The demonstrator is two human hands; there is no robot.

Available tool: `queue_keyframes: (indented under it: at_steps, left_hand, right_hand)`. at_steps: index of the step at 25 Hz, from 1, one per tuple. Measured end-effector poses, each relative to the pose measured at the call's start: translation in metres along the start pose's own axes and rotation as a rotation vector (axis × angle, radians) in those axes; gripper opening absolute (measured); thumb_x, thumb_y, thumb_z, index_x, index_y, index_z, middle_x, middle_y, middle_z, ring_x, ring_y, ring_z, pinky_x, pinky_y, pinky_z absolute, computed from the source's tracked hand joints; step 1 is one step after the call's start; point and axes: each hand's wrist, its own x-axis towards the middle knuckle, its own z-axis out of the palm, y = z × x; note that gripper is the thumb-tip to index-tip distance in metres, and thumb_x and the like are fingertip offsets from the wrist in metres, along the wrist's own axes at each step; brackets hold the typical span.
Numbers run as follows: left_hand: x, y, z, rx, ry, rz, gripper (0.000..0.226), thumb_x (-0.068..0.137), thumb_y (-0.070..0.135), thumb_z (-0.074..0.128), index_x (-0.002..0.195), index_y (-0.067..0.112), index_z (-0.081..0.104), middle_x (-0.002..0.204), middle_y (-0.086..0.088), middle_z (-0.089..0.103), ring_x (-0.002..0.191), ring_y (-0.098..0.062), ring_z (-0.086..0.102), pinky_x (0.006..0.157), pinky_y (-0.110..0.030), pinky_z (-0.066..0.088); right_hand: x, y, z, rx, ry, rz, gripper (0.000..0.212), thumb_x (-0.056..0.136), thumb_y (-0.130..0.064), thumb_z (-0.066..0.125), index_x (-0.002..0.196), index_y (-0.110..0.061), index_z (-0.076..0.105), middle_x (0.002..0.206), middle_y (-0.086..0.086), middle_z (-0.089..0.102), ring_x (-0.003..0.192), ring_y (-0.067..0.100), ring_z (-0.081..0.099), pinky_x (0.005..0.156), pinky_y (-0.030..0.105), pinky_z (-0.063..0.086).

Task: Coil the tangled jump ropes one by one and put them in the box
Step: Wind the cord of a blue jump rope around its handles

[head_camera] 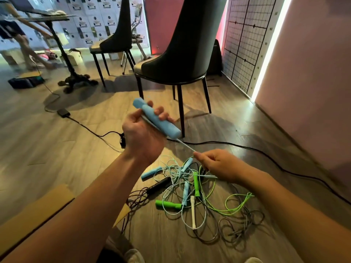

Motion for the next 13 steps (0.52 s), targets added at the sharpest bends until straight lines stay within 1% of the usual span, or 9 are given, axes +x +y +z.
queue_keyframes:
  at_steps: [2, 3, 4, 6, 7, 9, 10, 12, 13]
  left_hand:
    - [0.005, 0.01, -0.007, 0.026, 0.117, 0.12, 0.02, 0.101, 0.023, 0.028, 0.109, 0.013, 0.043, 0.076, -0.003, 0.048, 0.064, -0.015, 0.048, 0.071, -0.03, 0.048]
    - [0.007, 0.013, -0.01, 0.051, 0.165, 0.17, 0.022, 0.104, 0.023, 0.029, 0.114, 0.012, 0.044, 0.076, -0.004, 0.048, 0.064, -0.014, 0.049, 0.07, -0.029, 0.049]
    - [0.008, 0.013, -0.011, 0.091, 0.208, 0.214, 0.024, 0.106, 0.025, 0.03, 0.119, 0.012, 0.045, 0.076, -0.003, 0.049, 0.063, -0.014, 0.05, 0.07, -0.028, 0.049]
    - [0.012, 0.013, -0.015, 0.208, 0.283, 0.284, 0.032, 0.108, 0.029, 0.032, 0.131, 0.011, 0.045, 0.077, -0.003, 0.05, 0.064, -0.014, 0.054, 0.074, -0.03, 0.052]
    - [0.015, 0.017, -0.02, 0.273, 0.317, 0.321, 0.038, 0.108, 0.031, 0.033, 0.139, 0.01, 0.042, 0.078, -0.002, 0.051, 0.066, -0.014, 0.057, 0.076, -0.032, 0.054]
    - [0.021, 0.031, -0.036, 0.402, 0.359, 0.407, 0.047, 0.107, 0.033, 0.036, 0.146, 0.008, 0.035, 0.082, -0.002, 0.053, 0.069, -0.012, 0.062, 0.077, -0.031, 0.055]
    - [0.022, 0.038, -0.043, 0.49, 0.35, 0.442, 0.045, 0.107, 0.032, 0.037, 0.145, 0.009, 0.036, 0.082, -0.001, 0.053, 0.07, -0.011, 0.061, 0.077, -0.03, 0.054]
    - [0.019, 0.044, -0.052, 0.734, 0.283, 0.452, 0.03, 0.107, 0.031, 0.037, 0.132, 0.018, 0.046, 0.081, 0.002, 0.052, 0.07, -0.01, 0.055, 0.075, -0.03, 0.05]
    - [0.016, 0.042, -0.054, 0.885, 0.246, 0.415, 0.022, 0.107, 0.03, 0.037, 0.124, 0.022, 0.049, 0.081, 0.001, 0.051, 0.07, -0.01, 0.053, 0.074, -0.029, 0.049]
  right_hand:
    - [0.001, 0.004, -0.002, -0.112, 0.037, 0.058, 0.069, 0.086, -0.076, 0.034, 0.052, -0.016, 0.044, 0.051, -0.005, 0.045, 0.048, 0.011, 0.043, 0.056, 0.028, 0.038]
    - [0.002, 0.007, -0.004, -0.207, 0.051, 0.129, 0.075, 0.083, -0.081, 0.031, 0.048, -0.016, 0.045, 0.049, -0.004, 0.047, 0.048, 0.012, 0.046, 0.058, 0.027, 0.041]
    - [0.002, 0.01, -0.005, -0.299, 0.053, 0.226, 0.082, 0.076, -0.089, 0.024, 0.048, -0.016, 0.049, 0.05, -0.001, 0.051, 0.051, 0.015, 0.053, 0.063, 0.028, 0.048]
    - [0.0, 0.01, -0.002, -0.395, 0.018, 0.373, 0.096, 0.061, -0.1, 0.014, 0.056, -0.014, 0.057, 0.058, 0.005, 0.06, 0.061, 0.021, 0.062, 0.076, 0.034, 0.055]
    - [0.0, 0.007, -0.002, -0.401, 0.013, 0.369, 0.096, 0.061, -0.1, 0.015, 0.056, -0.013, 0.056, 0.058, 0.004, 0.06, 0.061, 0.02, 0.061, 0.075, 0.034, 0.055]
    - [-0.001, -0.005, -0.008, -0.308, 0.061, 0.185, 0.076, 0.077, -0.087, 0.033, 0.053, -0.017, 0.051, 0.051, -0.002, 0.051, 0.049, 0.013, 0.049, 0.058, 0.026, 0.044]
    - [-0.004, -0.013, -0.014, -0.233, 0.128, 0.046, 0.063, 0.087, -0.072, 0.047, 0.054, -0.018, 0.05, 0.049, -0.005, 0.047, 0.045, 0.009, 0.043, 0.052, 0.025, 0.038]
    - [-0.011, -0.028, -0.027, -0.169, 0.29, -0.222, 0.039, 0.092, -0.044, 0.063, 0.061, -0.023, 0.053, 0.048, -0.01, 0.045, 0.041, 0.006, 0.039, 0.045, 0.021, 0.034]
    - [-0.015, -0.033, -0.03, -0.203, 0.357, -0.331, 0.029, 0.092, -0.038, 0.066, 0.067, -0.026, 0.056, 0.049, -0.014, 0.044, 0.04, 0.005, 0.04, 0.044, 0.017, 0.032]
